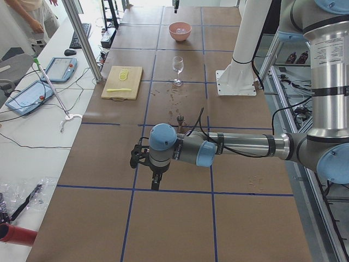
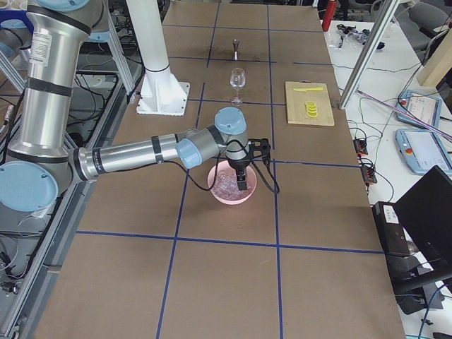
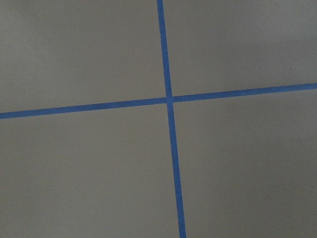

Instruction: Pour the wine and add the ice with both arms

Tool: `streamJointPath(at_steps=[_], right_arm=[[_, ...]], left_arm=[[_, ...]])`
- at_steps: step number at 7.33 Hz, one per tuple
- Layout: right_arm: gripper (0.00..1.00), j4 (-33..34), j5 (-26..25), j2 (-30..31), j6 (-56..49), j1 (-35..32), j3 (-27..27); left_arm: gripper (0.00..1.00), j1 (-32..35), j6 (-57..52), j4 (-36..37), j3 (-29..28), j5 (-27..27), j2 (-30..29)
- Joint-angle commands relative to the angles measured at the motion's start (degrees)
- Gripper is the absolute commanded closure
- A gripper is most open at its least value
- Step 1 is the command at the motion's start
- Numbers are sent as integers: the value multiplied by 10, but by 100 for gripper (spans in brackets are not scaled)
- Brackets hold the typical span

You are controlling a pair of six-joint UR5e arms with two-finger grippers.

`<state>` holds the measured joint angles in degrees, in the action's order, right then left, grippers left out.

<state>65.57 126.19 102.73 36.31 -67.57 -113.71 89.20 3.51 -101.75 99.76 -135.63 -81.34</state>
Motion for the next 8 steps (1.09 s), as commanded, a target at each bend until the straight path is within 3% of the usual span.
streamJointPath(at_steps=[1,2,3,6,8], right_arm=[[0,-99,-96,3,106,114,32],[6,-118,-114,3,151,140,33],[18,-118,-121,4,156,151,42],[29,-118,-141,11,155,164,66],[31,-119,-141,20,155,165,65]], left_arm=[[0,-1,0,-2,3,-1,-2],[0,-1,0,-3,3,-1,-2],[0,-1,0,-3,3,-2,-3],[0,-1,0,-5,3,-2,-4],[0,-1,0,-5,3,-2,-4]])
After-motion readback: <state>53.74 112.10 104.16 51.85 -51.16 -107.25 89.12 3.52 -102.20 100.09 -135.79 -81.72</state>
